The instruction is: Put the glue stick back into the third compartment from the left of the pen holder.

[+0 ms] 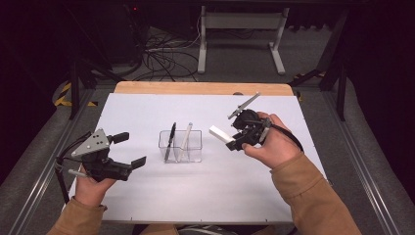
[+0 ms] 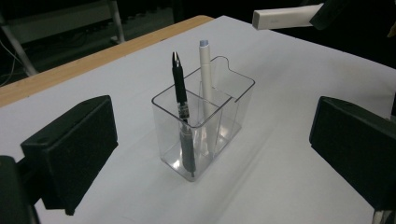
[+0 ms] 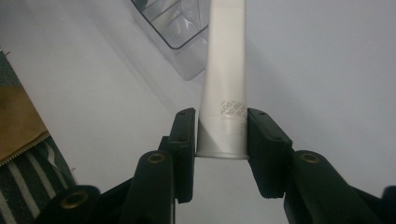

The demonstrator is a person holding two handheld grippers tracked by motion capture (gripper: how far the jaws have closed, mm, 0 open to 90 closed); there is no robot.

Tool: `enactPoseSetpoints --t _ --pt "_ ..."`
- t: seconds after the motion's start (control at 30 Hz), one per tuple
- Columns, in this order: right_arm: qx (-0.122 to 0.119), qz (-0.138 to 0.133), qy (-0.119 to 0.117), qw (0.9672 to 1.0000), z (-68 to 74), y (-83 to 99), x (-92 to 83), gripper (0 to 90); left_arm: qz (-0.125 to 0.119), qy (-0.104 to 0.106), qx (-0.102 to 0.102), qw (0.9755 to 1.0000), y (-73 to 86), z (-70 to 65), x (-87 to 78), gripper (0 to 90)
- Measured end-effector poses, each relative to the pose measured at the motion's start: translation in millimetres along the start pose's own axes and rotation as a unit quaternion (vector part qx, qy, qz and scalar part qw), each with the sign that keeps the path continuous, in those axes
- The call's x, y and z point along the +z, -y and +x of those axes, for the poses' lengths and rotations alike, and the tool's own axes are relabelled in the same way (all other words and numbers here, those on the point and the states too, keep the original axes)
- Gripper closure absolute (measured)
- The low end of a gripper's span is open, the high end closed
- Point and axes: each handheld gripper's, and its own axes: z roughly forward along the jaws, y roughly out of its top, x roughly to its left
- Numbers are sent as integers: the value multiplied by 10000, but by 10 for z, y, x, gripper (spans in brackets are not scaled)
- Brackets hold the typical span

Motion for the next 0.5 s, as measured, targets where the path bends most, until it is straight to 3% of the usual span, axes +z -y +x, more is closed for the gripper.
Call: enactPoseSetpoints --t 0.37,0.5 --pt "-370 45 -246 9990 -23 -100 -5 650 -23 -1 -16 10000 2 3 5 17" --pt "-341 67 -297 9990 -39 -120 -4 650 -17 0 0 10000 2 6 7 17"
